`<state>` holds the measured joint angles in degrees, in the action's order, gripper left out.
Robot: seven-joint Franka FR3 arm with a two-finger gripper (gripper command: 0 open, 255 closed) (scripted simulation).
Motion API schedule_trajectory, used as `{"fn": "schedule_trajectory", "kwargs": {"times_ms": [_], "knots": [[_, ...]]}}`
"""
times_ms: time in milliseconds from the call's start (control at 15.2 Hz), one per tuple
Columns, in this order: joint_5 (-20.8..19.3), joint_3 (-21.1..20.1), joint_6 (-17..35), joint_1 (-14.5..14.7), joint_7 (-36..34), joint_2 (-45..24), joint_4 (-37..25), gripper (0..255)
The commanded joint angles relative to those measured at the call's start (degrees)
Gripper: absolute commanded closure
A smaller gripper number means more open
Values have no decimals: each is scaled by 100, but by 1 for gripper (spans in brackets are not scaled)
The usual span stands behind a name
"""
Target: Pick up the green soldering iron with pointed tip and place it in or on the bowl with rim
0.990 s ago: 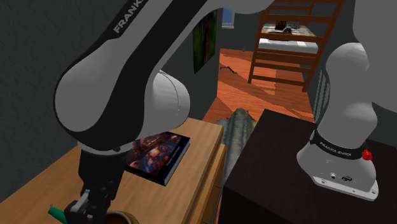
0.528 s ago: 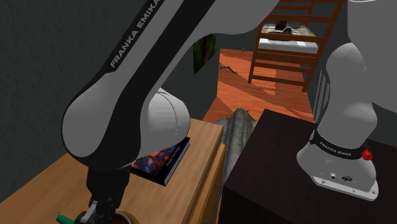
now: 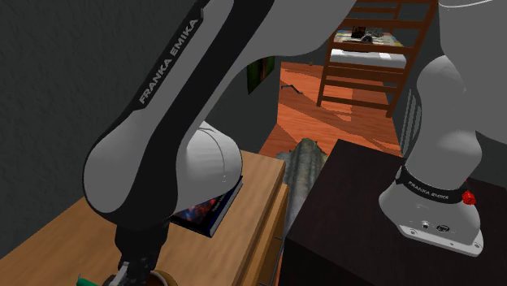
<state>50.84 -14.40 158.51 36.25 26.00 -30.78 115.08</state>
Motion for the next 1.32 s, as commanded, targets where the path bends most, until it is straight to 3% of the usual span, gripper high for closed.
{"fn": "schedule_trajectory", "kwargs": {"times_ms": [0, 66, 132, 462, 726, 1254], "knots": [[1, -1, 1, 0, 1, -1, -1, 255], [1, -1, 1, 0, 1, -1, -1, 255], [1, -1, 1, 0, 1, -1, -1, 0], [1, -1, 1, 0, 1, -2, -1, 0], [-139, 131, -413, -144, -133, 750, 438, 0], [-139, 132, -412, -144, -132, 749, 437, 0]]}}
